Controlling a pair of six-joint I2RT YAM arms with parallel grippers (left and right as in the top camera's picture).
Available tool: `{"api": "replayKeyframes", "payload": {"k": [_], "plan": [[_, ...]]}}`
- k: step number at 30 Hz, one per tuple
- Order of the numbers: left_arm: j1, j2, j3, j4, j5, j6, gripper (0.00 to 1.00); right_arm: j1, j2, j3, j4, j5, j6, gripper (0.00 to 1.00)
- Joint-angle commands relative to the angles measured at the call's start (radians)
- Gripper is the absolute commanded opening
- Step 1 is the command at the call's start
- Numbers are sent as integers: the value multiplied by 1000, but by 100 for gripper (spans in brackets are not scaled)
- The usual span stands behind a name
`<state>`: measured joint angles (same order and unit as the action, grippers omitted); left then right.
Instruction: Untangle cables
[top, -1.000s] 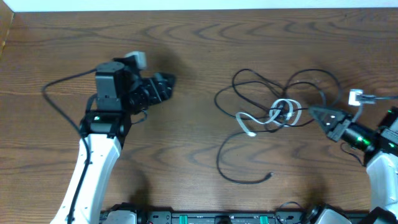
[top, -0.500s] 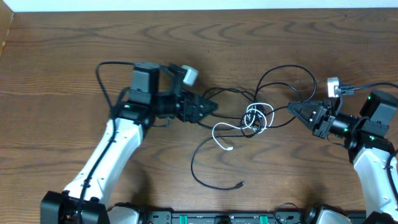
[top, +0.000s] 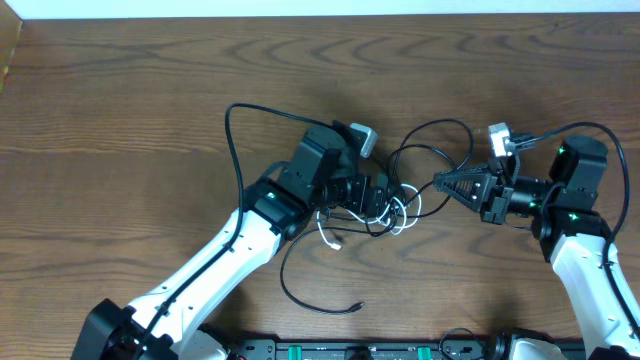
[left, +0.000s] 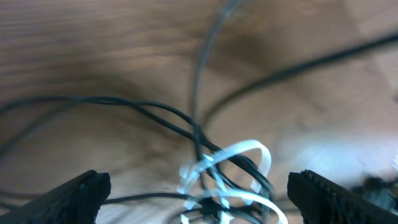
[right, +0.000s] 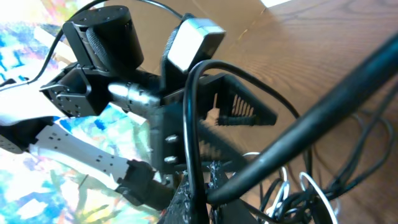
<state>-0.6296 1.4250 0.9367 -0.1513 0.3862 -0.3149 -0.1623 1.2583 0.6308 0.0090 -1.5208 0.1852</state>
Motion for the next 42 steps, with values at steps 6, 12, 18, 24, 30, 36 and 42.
{"api": "replayKeyframes", "payload": {"k": [6, 12, 18, 24, 30, 36, 42], "plan": [[-19, 145, 17, 232, -235, -127, 98, 76, -108, 4, 1, -39, 85, 1], [-31, 264, 17, 382, -99, -143, 98, 98, -196, 4, 2, -39, 118, 1], [18, 285, 18, 513, -299, -143, 98, 99, -262, 4, -3, -39, 148, 1], [185, 188, 46, 716, -345, -171, 98, 99, -302, 4, -6, -39, 152, 1], [299, 77, 63, 701, -141, -222, 98, 99, -294, -3, -14, 21, 106, 1], [337, 53, 63, 434, -24, -160, 98, 99, -249, -5, -118, 418, 87, 2], [375, 53, 63, -58, -140, -127, 98, 98, -177, -5, -294, 991, 144, 1]]}}
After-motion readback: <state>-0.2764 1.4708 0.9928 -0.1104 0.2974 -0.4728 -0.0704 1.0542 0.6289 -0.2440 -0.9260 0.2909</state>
